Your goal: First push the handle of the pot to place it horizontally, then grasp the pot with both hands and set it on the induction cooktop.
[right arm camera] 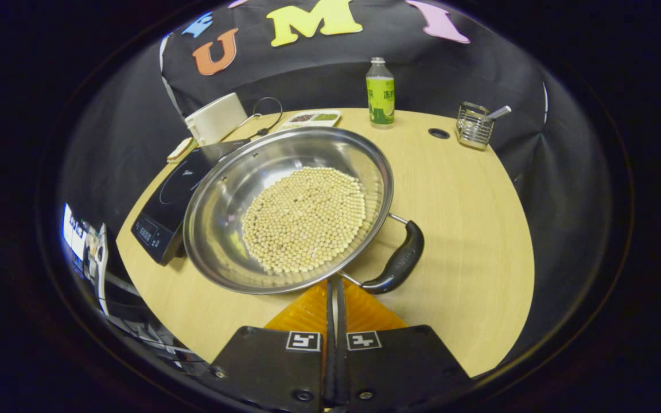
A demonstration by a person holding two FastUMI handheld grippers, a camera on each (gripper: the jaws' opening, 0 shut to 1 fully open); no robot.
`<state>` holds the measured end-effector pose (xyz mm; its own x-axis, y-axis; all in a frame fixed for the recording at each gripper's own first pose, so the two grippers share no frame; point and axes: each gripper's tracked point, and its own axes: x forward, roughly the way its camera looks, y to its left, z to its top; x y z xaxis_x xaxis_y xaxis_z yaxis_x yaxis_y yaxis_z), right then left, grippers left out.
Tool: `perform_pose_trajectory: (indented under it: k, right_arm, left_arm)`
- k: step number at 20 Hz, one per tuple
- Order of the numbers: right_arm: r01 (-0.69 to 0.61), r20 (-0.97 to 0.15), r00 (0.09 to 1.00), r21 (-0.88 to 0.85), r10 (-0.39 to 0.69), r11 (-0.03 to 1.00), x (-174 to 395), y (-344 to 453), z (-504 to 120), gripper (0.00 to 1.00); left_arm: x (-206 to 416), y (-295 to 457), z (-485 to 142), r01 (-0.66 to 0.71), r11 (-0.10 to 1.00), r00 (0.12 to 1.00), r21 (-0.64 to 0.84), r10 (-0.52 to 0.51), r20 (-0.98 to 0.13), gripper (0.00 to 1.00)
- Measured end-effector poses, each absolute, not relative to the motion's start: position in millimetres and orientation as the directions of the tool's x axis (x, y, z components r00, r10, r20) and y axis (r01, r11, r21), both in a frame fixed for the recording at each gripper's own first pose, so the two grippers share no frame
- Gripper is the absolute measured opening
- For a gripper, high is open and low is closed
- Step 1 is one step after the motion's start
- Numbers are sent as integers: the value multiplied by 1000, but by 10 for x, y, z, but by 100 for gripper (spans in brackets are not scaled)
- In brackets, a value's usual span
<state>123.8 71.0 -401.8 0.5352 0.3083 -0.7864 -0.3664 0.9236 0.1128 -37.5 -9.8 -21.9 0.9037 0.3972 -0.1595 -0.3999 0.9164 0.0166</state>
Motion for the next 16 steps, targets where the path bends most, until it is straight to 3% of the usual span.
perform_pose_trajectory:
  k: [16]
  right_arm:
    - [-408, -797, 543, 26, 265, 913, 1822, 256, -3972, 4]
  left_arm:
    - [-565, -302, -372, -519, 854, 837, 16, 513, -191, 96]
